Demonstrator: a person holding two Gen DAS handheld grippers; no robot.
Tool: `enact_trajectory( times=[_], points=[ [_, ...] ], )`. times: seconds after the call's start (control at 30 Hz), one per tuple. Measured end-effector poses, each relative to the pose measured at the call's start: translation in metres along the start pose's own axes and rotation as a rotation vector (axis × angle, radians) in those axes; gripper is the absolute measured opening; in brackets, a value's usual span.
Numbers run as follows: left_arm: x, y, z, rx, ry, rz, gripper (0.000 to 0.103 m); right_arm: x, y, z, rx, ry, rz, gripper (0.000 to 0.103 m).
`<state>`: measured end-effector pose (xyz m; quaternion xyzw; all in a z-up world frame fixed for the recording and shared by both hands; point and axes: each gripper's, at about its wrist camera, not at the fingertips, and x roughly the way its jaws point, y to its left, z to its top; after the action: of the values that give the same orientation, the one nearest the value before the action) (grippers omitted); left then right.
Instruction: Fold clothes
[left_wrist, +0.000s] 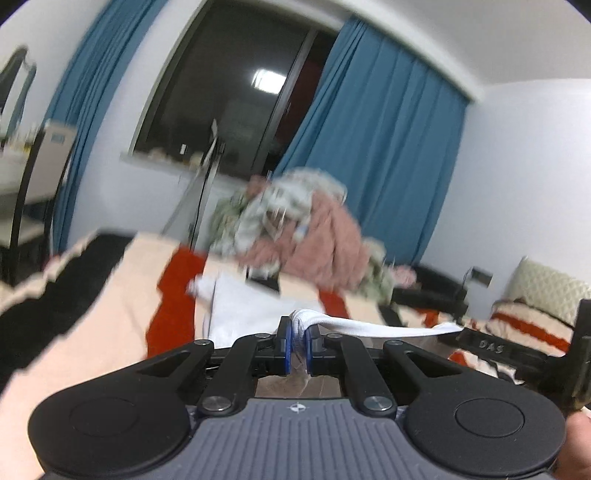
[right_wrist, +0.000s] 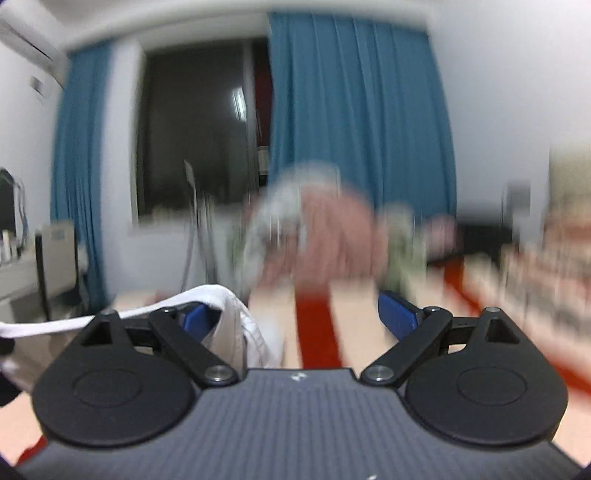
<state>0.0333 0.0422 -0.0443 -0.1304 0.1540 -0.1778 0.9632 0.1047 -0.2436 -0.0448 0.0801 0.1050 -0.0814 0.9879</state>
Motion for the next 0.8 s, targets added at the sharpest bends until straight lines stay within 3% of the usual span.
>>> enact_trajectory(
  times=[0.07,0.17,0.27,0.37,0.47,0.63,0.7,0.8],
  points=[
    [0.01,0.003,-0.005,-0.008,0.057,0.022,0.007,0.016,-0.004,-0.012,0.024,0.064,-0.024,0.093],
    [0.024,0.011,-0.012,-0.042,0.127,0.027,0.008,0.009,0.005,-0.012,-0.023,-0.016,-0.035,0.093],
    [0.032,0.023,-0.016,-0.097,0.176,0.002,0.014,-0.01,0.012,-0.002,-0.03,-0.112,0.009,0.093],
    [0.039,0.028,-0.02,-0.116,0.207,-0.001,0.025,-0.024,0.017,0.002,-0.064,-0.172,0.027,0.093],
    [0.047,0.026,-0.024,-0.081,0.242,0.01,0.044,-0.025,0.02,0.004,-0.089,-0.189,0.032,0.093],
    [0.059,0.016,-0.038,-0.03,0.261,0.086,0.055,-0.027,0.021,0.005,-0.075,-0.186,0.044,0.093],
    [0.061,0.013,-0.043,0.006,0.283,0.133,0.056,-0.027,0.021,0.005,-0.074,-0.187,0.04,0.093],
    [0.053,0.019,-0.049,0.004,0.291,0.23,0.067,-0.031,0.022,0.003,-0.091,-0.201,0.016,0.093]
  ],
)
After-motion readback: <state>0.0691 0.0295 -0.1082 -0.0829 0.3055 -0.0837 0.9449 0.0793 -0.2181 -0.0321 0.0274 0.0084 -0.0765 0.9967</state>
